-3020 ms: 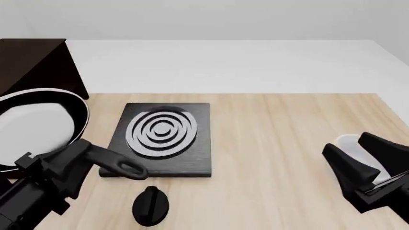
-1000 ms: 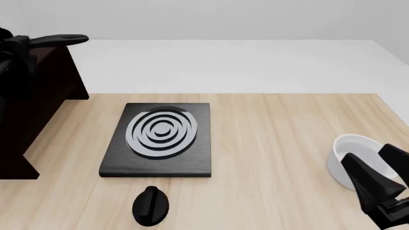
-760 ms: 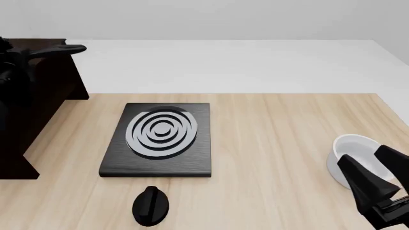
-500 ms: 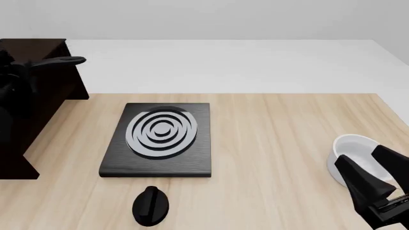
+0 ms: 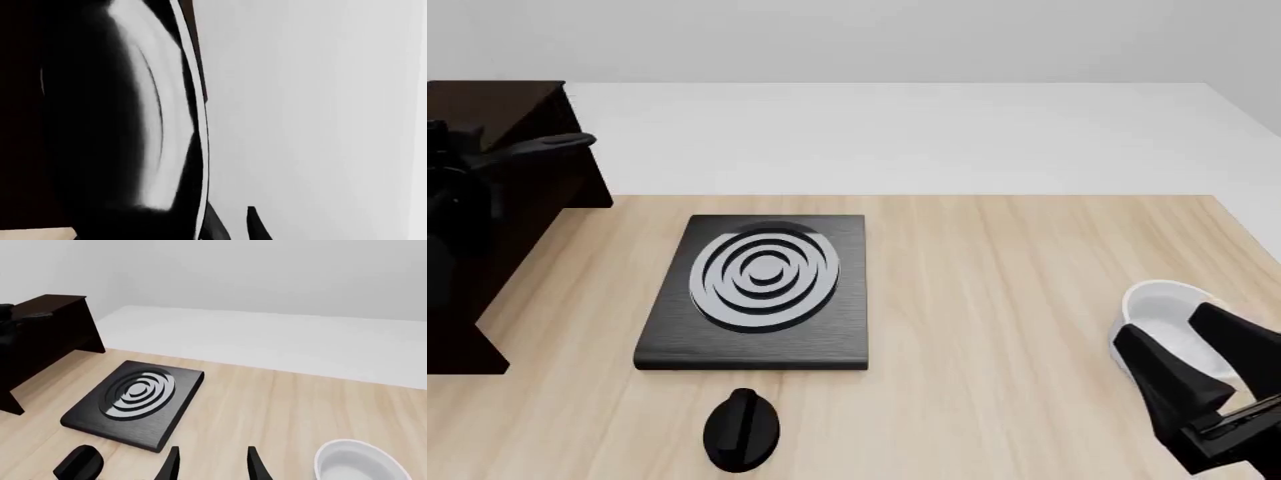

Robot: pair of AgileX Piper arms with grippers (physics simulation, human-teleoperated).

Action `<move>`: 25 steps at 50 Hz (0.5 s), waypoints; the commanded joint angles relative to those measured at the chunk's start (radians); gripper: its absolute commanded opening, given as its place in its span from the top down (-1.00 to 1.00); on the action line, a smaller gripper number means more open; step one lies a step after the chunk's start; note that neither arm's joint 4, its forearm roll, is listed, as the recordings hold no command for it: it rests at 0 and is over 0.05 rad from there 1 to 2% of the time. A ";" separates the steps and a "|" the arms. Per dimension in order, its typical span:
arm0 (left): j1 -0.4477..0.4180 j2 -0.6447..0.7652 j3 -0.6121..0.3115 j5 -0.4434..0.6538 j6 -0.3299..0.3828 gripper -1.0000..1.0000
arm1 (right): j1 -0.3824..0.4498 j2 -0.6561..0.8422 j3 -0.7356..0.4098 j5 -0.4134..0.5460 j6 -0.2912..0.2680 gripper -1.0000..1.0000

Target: Put the frying pan on the cabinet shelf.

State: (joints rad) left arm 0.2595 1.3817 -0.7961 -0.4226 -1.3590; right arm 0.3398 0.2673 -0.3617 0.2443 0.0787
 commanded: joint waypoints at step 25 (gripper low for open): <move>0.007 -0.008 0.078 -0.088 0.003 -1.00 | 0.002 0.010 0.005 -0.004 0.003 -1.00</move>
State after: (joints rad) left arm 0.2663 1.3847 -0.7542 -0.4880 -1.3603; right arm 0.3427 0.2764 -0.3552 0.2391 0.0802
